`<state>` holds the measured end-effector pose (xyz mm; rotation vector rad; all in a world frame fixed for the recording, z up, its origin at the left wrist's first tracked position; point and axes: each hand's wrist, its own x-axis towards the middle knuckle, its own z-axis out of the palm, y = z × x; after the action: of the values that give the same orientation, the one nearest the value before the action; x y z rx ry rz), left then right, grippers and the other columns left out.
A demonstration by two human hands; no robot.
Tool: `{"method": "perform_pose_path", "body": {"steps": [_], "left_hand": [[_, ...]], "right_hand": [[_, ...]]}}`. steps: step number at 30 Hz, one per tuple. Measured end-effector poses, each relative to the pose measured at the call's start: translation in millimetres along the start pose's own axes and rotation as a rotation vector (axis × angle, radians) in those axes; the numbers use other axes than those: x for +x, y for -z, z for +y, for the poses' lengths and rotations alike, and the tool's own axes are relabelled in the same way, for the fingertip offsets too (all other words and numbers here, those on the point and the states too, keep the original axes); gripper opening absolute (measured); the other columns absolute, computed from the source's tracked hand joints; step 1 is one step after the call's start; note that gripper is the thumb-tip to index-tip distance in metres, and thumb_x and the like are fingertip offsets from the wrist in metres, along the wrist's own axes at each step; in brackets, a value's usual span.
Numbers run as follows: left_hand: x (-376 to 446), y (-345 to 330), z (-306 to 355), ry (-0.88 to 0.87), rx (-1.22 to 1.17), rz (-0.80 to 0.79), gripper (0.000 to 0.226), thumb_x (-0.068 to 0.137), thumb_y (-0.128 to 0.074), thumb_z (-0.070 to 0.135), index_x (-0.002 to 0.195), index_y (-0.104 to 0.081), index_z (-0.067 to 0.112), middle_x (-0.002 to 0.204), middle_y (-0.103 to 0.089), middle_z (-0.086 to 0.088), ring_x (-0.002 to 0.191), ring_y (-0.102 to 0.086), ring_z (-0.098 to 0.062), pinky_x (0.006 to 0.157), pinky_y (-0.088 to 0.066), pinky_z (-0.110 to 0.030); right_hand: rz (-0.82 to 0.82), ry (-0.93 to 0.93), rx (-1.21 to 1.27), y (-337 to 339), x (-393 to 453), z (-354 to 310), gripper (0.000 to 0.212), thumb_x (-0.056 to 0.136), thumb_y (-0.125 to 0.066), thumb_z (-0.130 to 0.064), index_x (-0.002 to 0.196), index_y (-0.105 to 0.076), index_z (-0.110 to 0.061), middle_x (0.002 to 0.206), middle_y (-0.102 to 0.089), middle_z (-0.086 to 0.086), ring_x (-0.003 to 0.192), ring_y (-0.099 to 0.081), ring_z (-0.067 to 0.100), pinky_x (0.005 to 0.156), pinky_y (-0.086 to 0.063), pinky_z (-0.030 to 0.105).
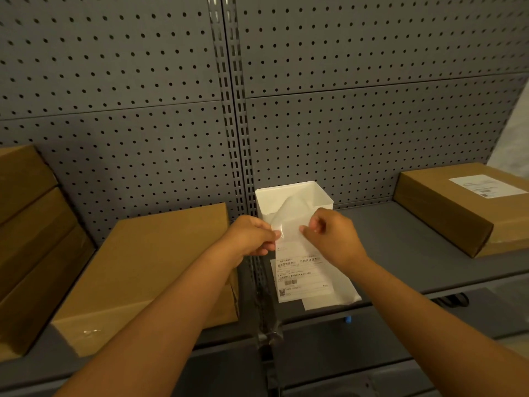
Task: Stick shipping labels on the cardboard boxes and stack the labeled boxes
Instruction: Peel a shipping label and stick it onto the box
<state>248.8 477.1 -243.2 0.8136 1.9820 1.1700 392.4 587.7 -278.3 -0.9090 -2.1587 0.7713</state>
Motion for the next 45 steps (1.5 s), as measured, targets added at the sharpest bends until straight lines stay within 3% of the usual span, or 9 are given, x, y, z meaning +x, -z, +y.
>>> {"method": "perform_pose_path", "body": {"steps": [5, 7, 10, 15, 25, 29, 34, 42, 45], "left_hand": [[-2, -1, -2, 0.006, -0.063, 0.003, 0.018, 0.086, -0.069, 0.015, 0.099, -0.063, 0.004, 0.087, -0.071, -0.009, 0.065, -0.068, -0.009, 0.059, -0.057, -0.019], [-3, -1, -2, -0.007, -0.066, 0.006, 0.02, 0.086, -0.069, 0.015, 0.102, -0.062, 0.003, 0.089, -0.071, -0.01, 0.065, -0.068, -0.009, 0.057, -0.057, -0.018], [-5, -1, -1, -0.044, -0.053, 0.004, 0.023, 0.086, -0.069, 0.016, 0.104, -0.062, 0.003, 0.087, -0.071, -0.01, 0.064, -0.069, -0.008, 0.056, -0.056, -0.017], [-11, -1, 2, -0.095, -0.055, -0.052, 0.021, 0.087, -0.068, 0.013, 0.104, -0.061, 0.002, 0.082, -0.072, -0.008, 0.066, -0.07, -0.009, 0.059, -0.057, -0.018], [-12, -3, -1, -0.159, 0.04, -0.047, 0.008, 0.091, -0.06, 0.007, 0.098, -0.057, 0.005, 0.076, -0.071, -0.006, 0.069, -0.067, -0.013, 0.064, -0.054, -0.023], [-11, -4, -5, -0.167, 0.064, -0.044, 0.001, 0.092, -0.058, 0.006, 0.092, -0.057, 0.006, 0.079, -0.07, -0.009, 0.07, -0.067, -0.013, 0.067, -0.055, -0.024], [-10, -3, -9, -0.179, 0.068, -0.013, 0.001, 0.091, -0.059, 0.005, 0.091, -0.058, 0.005, 0.08, -0.068, -0.01, 0.069, -0.065, -0.013, 0.068, -0.055, -0.024], [-9, -2, -9, -0.205, 0.097, -0.013, 0.006, 0.091, -0.058, 0.001, 0.096, -0.06, 0.001, 0.076, -0.067, -0.008, 0.068, -0.064, -0.013, 0.069, -0.054, -0.023], [-8, -2, -8, -0.209, 0.102, -0.008, 0.009, 0.091, -0.059, 0.001, 0.099, -0.061, -0.002, 0.08, -0.068, -0.012, 0.069, -0.065, -0.014, 0.073, -0.055, -0.027]], "right_hand": [[0.142, 0.157, -0.263, -5, -8, -7, 0.012, 0.083, -0.068, -0.032, 0.085, -0.064, -0.021, 0.119, -0.045, -0.004, 0.113, -0.039, 0.014, 0.095, -0.033, 0.027], [0.091, 0.183, -0.24, -4, -9, -10, 0.01, 0.084, -0.067, -0.03, 0.082, -0.063, -0.021, 0.109, -0.051, -0.005, 0.105, -0.043, 0.012, 0.088, -0.035, 0.026], [-0.188, 0.103, -0.023, -5, -12, -18, 0.015, 0.087, -0.064, -0.027, 0.077, -0.059, -0.018, 0.08, -0.059, -0.003, 0.075, -0.054, 0.012, 0.067, -0.041, 0.023], [-0.267, 0.011, 0.06, -10, -17, -25, 0.015, 0.089, -0.064, -0.028, 0.082, -0.061, -0.015, 0.079, -0.062, -0.001, 0.073, -0.058, 0.011, 0.058, -0.04, 0.014], [-0.238, -0.2, 0.162, -11, -21, -33, 0.018, 0.08, -0.075, -0.026, 0.069, -0.063, -0.018, 0.073, -0.066, 0.0, 0.071, -0.061, 0.013, 0.065, -0.049, 0.019], [-0.26, -0.243, 0.208, -12, -24, -36, 0.016, 0.081, -0.073, -0.015, 0.067, -0.066, -0.018, 0.083, -0.073, 0.011, 0.082, -0.07, 0.023, 0.084, -0.056, 0.036], [-0.265, -0.306, 0.272, -12, -25, -36, 0.007, 0.081, -0.071, -0.012, 0.074, -0.073, -0.011, 0.082, -0.074, 0.014, 0.086, -0.071, 0.028, 0.086, -0.057, 0.041], [-0.271, -0.371, 0.37, -8, -27, -41, 0.004, 0.082, -0.07, -0.004, 0.084, -0.073, -0.002, 0.091, -0.071, 0.019, 0.072, -0.068, 0.019, 0.066, -0.057, 0.02], [-0.26, -0.376, 0.359, -8, -26, -40, 0.008, 0.082, -0.07, -0.005, 0.087, -0.073, 0.0, 0.09, -0.072, 0.02, 0.075, -0.068, 0.021, 0.072, -0.059, 0.024]]}}
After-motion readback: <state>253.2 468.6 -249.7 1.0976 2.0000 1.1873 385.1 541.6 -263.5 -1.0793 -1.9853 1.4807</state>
